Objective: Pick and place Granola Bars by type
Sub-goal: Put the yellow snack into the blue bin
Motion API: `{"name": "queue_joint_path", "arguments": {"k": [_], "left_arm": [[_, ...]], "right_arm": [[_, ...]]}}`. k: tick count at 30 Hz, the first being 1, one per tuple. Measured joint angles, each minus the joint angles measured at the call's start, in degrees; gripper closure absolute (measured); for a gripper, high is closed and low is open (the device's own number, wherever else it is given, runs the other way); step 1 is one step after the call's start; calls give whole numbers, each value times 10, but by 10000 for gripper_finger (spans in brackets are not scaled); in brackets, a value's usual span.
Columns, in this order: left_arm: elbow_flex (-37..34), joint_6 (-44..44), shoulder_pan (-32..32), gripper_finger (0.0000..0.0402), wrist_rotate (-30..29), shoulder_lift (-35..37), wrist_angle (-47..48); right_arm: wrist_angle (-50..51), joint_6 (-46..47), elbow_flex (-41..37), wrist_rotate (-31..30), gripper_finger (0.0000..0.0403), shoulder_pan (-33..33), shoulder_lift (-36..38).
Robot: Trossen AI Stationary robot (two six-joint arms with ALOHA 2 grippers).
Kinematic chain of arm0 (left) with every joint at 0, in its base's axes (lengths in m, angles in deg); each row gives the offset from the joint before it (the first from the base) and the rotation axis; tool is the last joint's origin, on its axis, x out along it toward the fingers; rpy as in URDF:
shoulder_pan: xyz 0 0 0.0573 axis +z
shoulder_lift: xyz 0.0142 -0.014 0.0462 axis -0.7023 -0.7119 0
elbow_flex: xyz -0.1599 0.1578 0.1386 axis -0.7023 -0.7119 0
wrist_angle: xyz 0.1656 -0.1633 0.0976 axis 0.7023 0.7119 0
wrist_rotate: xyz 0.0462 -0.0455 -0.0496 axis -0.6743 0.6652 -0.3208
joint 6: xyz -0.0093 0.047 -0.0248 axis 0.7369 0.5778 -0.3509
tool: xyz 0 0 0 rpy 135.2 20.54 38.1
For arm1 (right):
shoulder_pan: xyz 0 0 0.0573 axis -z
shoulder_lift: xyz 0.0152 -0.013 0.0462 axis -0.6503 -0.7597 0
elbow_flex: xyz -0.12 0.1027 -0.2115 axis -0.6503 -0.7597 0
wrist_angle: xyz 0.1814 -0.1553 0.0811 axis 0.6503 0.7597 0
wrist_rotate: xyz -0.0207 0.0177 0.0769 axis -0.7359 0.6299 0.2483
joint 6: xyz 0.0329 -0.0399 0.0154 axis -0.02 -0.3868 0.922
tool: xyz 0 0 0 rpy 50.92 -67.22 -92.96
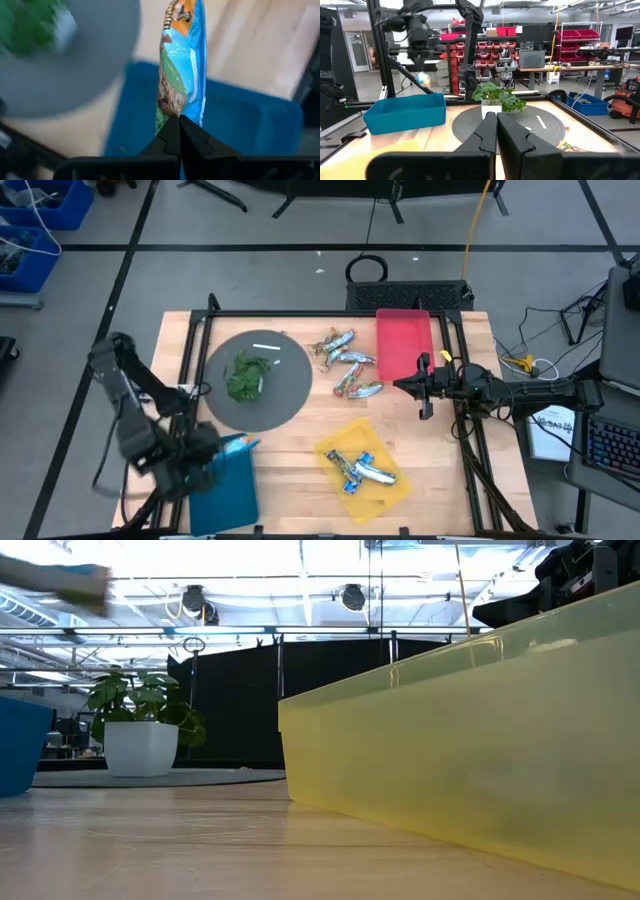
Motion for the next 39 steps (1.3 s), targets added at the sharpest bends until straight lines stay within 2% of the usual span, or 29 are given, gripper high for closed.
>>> {"name": "queue_joint_path", "arguments": {"k": [4, 7, 12, 16, 25, 31, 39], "left_arm": [[0, -124, -62, 401, 65, -48, -1], [0, -195, -81, 401, 88, -79, -1], [0, -234, -81, 401, 92, -119, 0], [-12, -238, -66, 401, 104, -143, -12], [-112, -230, -36, 401, 199, -141, -64], [-161, -208, -26, 398, 197, -138, -76], [-146, -122, -11, 332, 210, -138, -75]], "right_arm": [[0, 0, 0, 0, 398, 0, 0], [0, 0, 0, 0, 399, 0, 0], [0, 0, 0, 0, 399, 0, 0], [0, 0, 0, 0, 399, 0, 0], [0, 0, 0, 0, 398, 0, 0], [0, 0, 0, 0, 398, 0, 0], [0, 0, 0, 0, 399, 0, 0]]}}
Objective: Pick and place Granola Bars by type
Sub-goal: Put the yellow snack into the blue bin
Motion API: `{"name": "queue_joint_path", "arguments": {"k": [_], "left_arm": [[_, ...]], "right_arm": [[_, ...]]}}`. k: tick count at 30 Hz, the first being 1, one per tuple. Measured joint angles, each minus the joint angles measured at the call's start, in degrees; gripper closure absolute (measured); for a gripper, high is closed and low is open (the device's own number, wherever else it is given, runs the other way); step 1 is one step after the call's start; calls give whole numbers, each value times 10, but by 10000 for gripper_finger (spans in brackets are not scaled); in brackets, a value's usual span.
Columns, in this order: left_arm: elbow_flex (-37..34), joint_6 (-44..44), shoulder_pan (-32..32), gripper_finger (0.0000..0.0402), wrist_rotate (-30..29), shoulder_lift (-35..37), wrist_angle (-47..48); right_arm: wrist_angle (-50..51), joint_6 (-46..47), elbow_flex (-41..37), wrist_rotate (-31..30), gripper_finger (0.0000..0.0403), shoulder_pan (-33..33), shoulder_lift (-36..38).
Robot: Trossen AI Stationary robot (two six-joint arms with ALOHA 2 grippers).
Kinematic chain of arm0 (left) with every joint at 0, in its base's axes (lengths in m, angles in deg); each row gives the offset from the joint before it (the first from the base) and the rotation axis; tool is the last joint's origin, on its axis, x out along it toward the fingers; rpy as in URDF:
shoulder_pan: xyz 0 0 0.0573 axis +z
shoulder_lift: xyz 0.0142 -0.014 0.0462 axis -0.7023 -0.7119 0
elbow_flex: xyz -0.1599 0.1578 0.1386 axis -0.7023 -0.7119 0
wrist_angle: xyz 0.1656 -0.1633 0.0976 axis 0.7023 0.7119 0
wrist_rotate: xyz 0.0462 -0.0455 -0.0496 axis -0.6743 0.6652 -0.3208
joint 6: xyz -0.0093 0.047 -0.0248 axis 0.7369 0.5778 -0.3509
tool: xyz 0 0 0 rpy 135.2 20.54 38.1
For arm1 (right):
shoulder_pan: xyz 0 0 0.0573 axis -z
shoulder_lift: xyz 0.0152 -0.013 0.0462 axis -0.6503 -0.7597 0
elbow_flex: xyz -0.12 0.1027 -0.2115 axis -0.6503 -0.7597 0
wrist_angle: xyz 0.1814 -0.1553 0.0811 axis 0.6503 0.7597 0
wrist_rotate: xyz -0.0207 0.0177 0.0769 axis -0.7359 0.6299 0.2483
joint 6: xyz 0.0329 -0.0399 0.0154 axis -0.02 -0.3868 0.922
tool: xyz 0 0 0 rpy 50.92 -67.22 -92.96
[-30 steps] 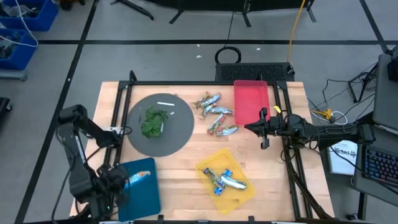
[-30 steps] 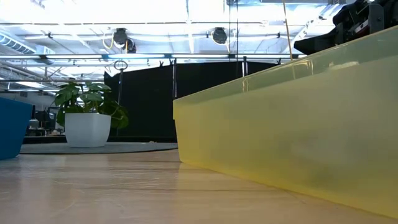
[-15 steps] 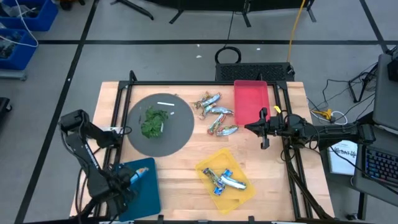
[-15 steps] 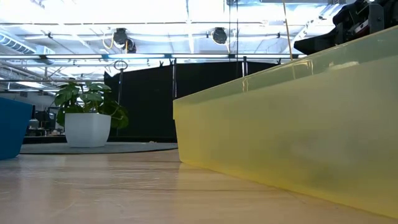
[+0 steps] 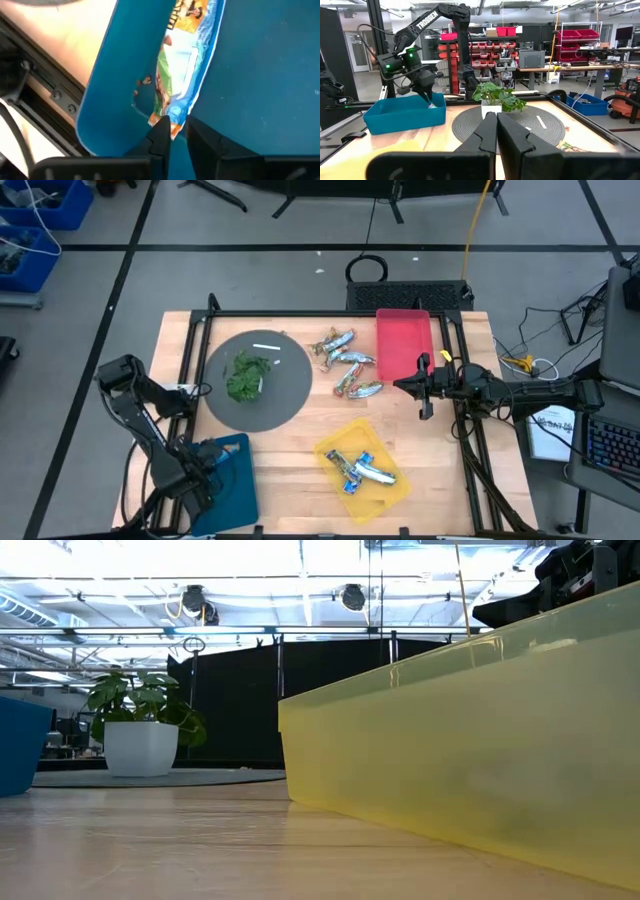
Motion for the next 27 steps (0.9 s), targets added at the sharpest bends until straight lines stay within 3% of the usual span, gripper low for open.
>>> {"name": "queue_joint_path", "arguments": {"k": [5, 8, 11, 16, 18, 20, 23, 25, 27], "left_arm": [[15, 26, 0, 307, -18, 6, 4], [25, 62, 6, 301, -111, 20, 12], [41, 123, 24, 301, -252, 46, 32], [65, 250, 76, 300, -620, 113, 44], [68, 306, 112, 300, -717, 144, 40], [70, 364, 169, 300, -742, 181, 26], [70, 504, 273, 300, -721, 225, -65], [70, 665, 348, 300, -665, 240, -181], [70, 831, 416, 300, -573, 244, -310]], "right_arm": [[0, 0, 0, 0, 399, 0, 0], [0, 0, 0, 0, 398, 0, 0], [0, 0, 0, 0, 399, 0, 0], [0, 0, 0, 0, 399, 0, 0], [0, 0, 0, 0, 399, 0, 0], [0, 0, 0, 0, 398, 0, 0], [0, 0, 0, 0, 399, 0, 0], [0, 0, 0, 0, 398, 0, 0], [0, 0, 0, 0, 399, 0, 0]]}}
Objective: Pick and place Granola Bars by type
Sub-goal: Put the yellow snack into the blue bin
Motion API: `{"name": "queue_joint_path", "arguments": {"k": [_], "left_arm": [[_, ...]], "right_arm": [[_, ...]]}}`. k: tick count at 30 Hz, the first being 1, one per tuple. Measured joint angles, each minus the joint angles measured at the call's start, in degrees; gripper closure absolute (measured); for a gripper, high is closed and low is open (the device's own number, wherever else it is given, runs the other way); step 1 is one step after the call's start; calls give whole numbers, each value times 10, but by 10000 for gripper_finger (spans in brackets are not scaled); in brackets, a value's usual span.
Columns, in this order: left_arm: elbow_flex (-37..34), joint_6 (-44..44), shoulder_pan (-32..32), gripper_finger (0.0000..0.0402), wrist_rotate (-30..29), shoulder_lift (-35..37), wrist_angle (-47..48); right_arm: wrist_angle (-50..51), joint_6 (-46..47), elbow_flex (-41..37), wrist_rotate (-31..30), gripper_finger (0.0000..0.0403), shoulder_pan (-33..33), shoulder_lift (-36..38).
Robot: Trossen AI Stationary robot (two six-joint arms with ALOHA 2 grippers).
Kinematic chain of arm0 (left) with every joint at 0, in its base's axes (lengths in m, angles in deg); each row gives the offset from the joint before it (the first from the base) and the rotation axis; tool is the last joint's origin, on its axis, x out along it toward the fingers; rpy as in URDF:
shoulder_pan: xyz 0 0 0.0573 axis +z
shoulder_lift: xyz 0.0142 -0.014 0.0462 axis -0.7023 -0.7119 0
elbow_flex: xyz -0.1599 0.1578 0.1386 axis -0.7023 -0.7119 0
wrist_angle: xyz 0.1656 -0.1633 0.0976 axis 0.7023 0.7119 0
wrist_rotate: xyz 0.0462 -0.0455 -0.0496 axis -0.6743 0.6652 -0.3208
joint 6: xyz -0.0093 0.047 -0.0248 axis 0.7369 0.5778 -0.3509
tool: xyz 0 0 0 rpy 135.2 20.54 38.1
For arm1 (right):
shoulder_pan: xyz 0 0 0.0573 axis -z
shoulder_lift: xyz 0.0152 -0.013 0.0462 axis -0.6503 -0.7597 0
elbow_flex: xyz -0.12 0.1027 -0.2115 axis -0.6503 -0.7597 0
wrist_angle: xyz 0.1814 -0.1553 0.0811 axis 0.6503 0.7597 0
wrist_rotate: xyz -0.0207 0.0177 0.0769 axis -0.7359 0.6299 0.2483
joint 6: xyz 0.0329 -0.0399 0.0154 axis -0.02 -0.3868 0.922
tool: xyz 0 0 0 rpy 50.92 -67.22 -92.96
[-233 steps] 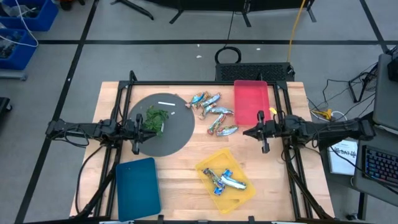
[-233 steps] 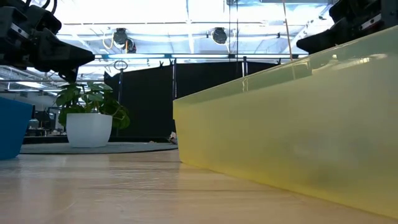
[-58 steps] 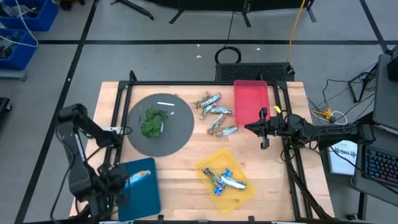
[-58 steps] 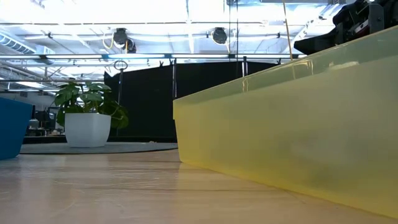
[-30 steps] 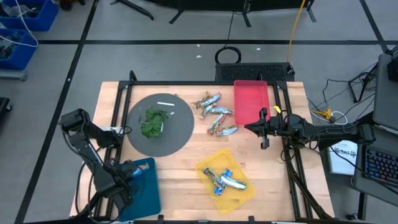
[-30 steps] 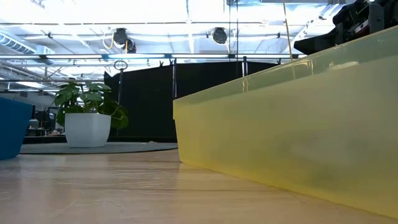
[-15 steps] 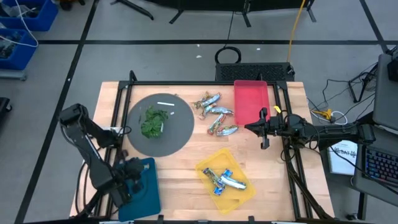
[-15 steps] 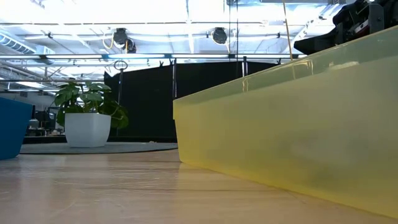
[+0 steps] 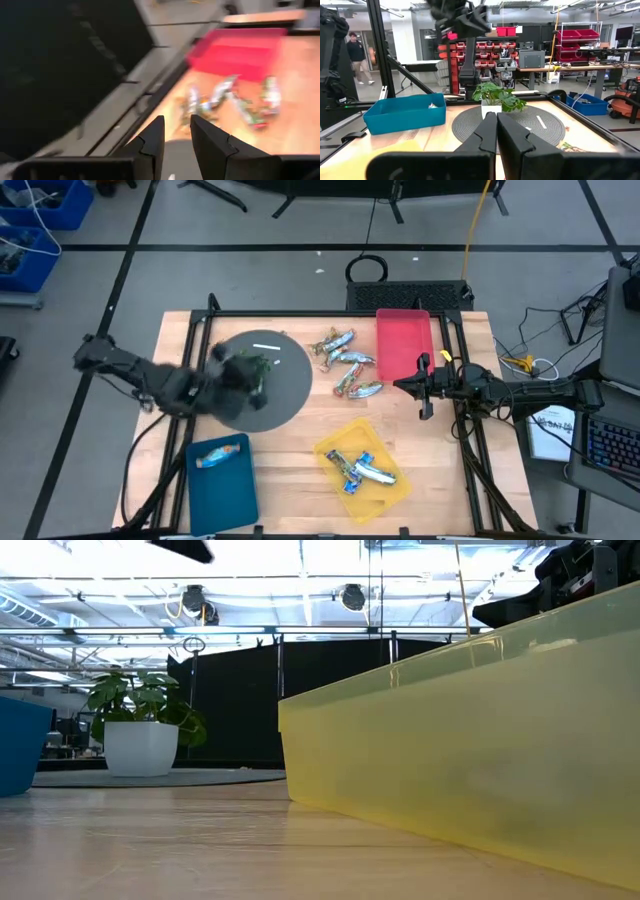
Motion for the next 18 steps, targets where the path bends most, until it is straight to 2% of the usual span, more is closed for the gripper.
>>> {"name": "queue_joint_path", "arguments": {"k": [3, 5, 8, 11, 14, 18], "left_arm": [[0, 185, 98, 300, 159, -4, -163], [0, 239, 164, 300, 262, -18, -243], [0, 245, 262, 300, 418, -52, -320], [0, 215, 336, 300, 559, -104, -391], [0, 182, 375, 300, 652, -172, -456], [0, 164, 392, 300, 696, -266, -548]], "right_arm": [[0, 0, 0, 0, 398, 0, 0], [0, 0, 0, 0, 399, 0, 0], [0, 0, 0, 0, 399, 0, 0], [0, 0, 0, 0, 399, 0, 0], [0, 0, 0, 0, 398, 0, 0], [0, 0, 0, 0, 399, 0, 0]]}}
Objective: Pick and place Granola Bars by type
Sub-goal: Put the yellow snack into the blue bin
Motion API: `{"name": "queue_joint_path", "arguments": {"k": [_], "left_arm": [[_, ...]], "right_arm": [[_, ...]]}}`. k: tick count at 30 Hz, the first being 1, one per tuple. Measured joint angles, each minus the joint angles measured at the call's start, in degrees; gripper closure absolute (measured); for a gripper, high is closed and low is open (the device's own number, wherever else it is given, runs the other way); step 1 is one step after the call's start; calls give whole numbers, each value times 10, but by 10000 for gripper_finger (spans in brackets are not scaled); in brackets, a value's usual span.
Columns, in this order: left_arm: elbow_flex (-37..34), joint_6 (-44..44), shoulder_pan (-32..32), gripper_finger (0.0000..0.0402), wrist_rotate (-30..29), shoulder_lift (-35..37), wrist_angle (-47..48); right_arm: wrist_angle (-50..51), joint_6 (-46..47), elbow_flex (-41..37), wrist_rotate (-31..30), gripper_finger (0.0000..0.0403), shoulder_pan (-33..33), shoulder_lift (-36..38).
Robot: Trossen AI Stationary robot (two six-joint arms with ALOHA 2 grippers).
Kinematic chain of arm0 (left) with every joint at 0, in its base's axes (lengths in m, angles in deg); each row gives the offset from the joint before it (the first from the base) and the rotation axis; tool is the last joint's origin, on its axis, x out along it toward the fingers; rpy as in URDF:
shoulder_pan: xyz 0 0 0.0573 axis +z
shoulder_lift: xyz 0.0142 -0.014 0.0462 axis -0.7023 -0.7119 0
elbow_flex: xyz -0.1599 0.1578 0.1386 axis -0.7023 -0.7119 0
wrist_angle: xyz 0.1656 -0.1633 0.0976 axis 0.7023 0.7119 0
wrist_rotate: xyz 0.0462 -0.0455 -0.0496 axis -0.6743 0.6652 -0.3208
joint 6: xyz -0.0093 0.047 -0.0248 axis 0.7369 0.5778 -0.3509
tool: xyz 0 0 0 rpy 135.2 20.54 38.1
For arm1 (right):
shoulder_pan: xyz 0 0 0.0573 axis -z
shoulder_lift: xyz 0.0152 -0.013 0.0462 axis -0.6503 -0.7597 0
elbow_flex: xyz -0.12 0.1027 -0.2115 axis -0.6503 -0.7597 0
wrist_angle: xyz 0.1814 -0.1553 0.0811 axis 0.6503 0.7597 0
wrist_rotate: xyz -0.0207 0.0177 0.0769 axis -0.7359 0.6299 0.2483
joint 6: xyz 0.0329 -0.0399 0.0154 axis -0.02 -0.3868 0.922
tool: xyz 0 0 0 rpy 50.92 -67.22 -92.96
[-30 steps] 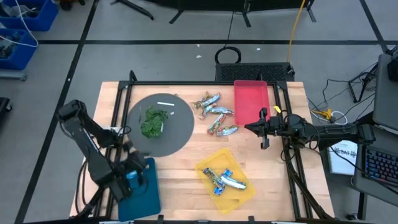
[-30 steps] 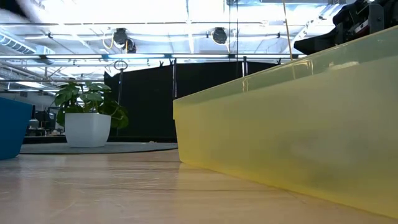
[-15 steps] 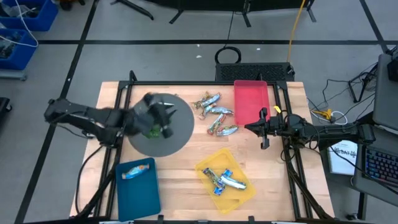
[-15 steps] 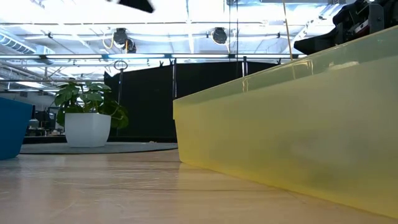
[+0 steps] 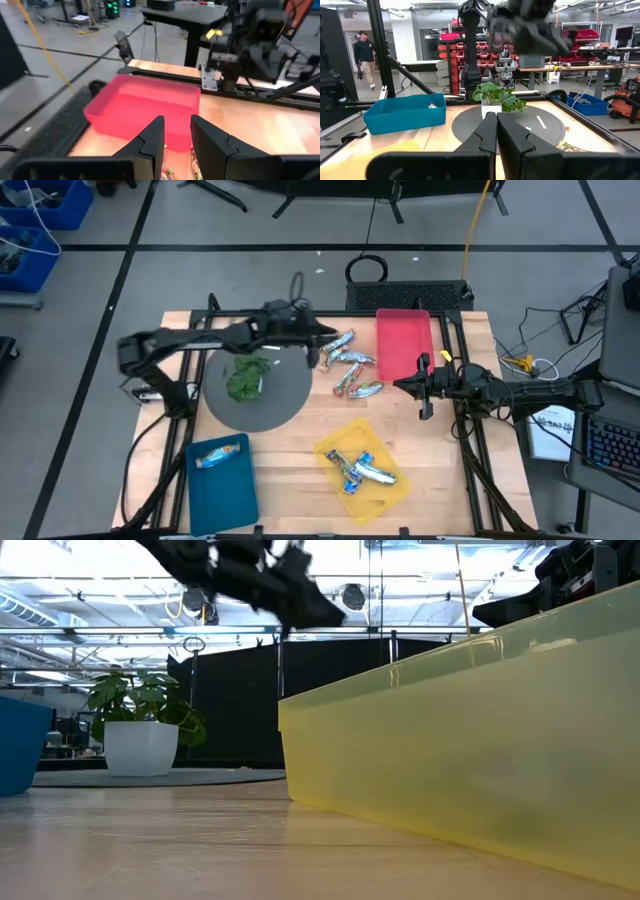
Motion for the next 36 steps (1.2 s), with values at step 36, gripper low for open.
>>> {"name": "queue_joint_path", "arguments": {"k": [36], "left_arm": [[0, -181, -6, 300, -48, -146, 147]], "right_arm": [[0, 0, 0, 0, 399, 0, 0]]}}
